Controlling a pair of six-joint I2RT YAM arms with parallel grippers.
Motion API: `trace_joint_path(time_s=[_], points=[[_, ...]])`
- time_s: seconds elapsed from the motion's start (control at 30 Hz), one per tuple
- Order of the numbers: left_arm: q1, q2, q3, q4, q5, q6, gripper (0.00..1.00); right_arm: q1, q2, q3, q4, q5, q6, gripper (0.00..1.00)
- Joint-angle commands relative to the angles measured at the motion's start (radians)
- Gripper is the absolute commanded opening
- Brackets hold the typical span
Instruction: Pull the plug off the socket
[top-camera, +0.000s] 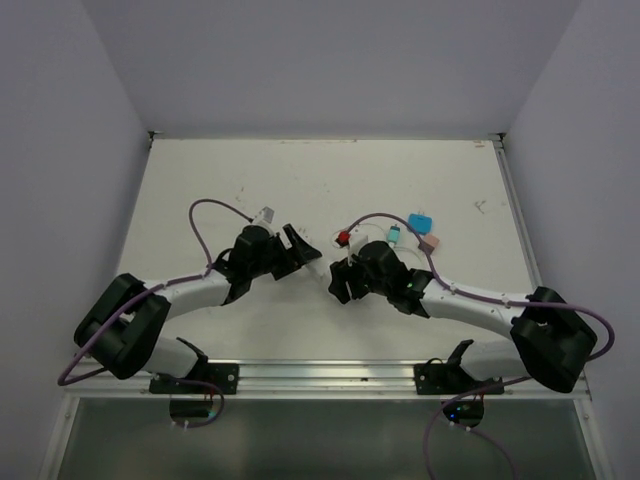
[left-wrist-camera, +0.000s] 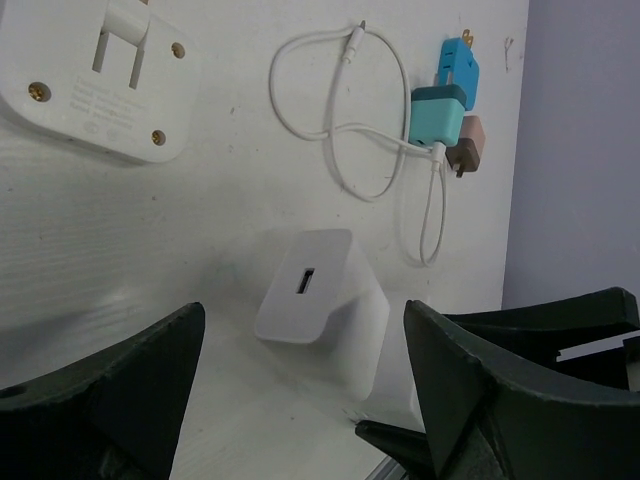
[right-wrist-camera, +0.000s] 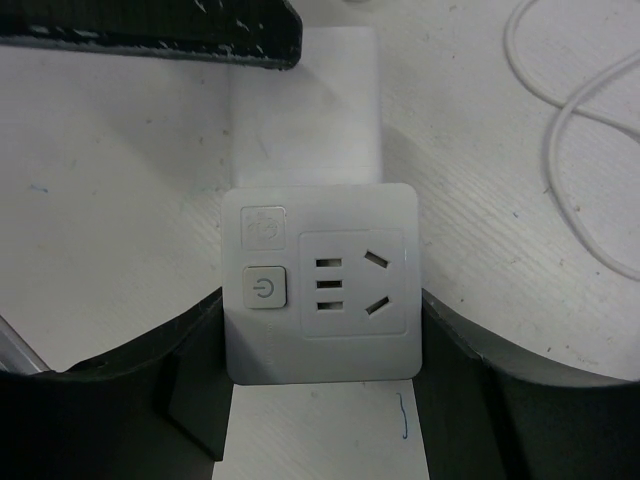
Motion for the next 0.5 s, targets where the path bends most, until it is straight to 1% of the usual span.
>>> trace_joint_path(time_s=[0.0,0.17,0.27,0.3,0.37,0.4,0.47], points=[[-0.020,0.021,0.000,0.069,-0.020,-0.031,0.84,0.007,-0.068,-0.001,0.140,0.004,0.033,0.00],[-0.041,0.039,-0.005,0.112,-0.019,-0.073,0.80,0.007,-0.071,-0.004,0.157,0.007,0.049,0.00],[-0.053,0.056,0.007,0.141,-0.007,-0.091,0.76,0.010,-0.072,-0.007,0.170,0.010,0.059,0.00],[-0.058,0.064,0.010,0.146,-0.004,-0.096,0.71,0.010,-0.074,-0.010,0.173,0.012,0.060,0.00],[-0.064,0.067,0.010,0.164,-0.003,-0.114,0.65,0.012,-0.077,-0.012,0.174,0.022,0.060,0.00],[-0.064,0.067,0.009,0.169,-0.003,-0.119,0.57,0.014,-0.081,-0.016,0.176,0.026,0.060,0.00],[-0.064,0.067,0.004,0.181,-0.007,-0.136,0.48,0.015,-0.088,-0.025,0.180,0.032,0.062,0.00]])
